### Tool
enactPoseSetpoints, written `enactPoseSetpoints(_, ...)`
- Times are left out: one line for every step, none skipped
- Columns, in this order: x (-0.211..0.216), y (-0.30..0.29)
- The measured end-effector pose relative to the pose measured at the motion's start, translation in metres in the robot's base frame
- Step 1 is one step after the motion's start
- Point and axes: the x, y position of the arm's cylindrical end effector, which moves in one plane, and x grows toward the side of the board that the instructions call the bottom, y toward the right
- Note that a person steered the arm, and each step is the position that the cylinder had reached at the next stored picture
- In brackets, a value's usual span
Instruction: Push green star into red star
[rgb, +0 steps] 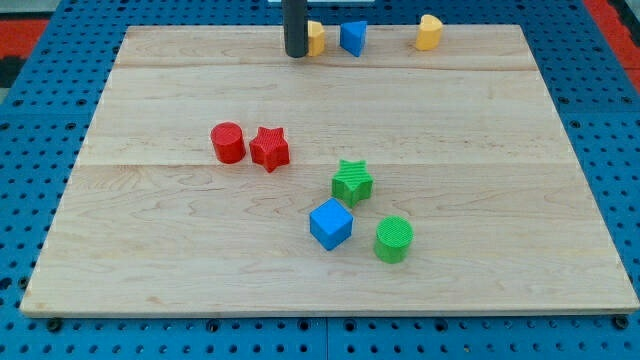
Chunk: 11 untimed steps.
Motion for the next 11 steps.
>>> enactPoseSetpoints(-0.019,-0.028)
enactPoseSetpoints(-0.022,0.001)
enactPoseSetpoints(0.004,0.077)
enactPoseSetpoints(0.03,0.095)
enactPoseSetpoints(0.108,0.096)
enactPoseSetpoints(0.2,0.097)
enactPoseSetpoints(0.255,0.109)
enactPoseSetpoints(0.273,0.093)
enactPoseSetpoints(0.273,0.028)
enactPoseSetpoints(0.247,-0.007)
enactPoseSetpoints(0.237,-0.064)
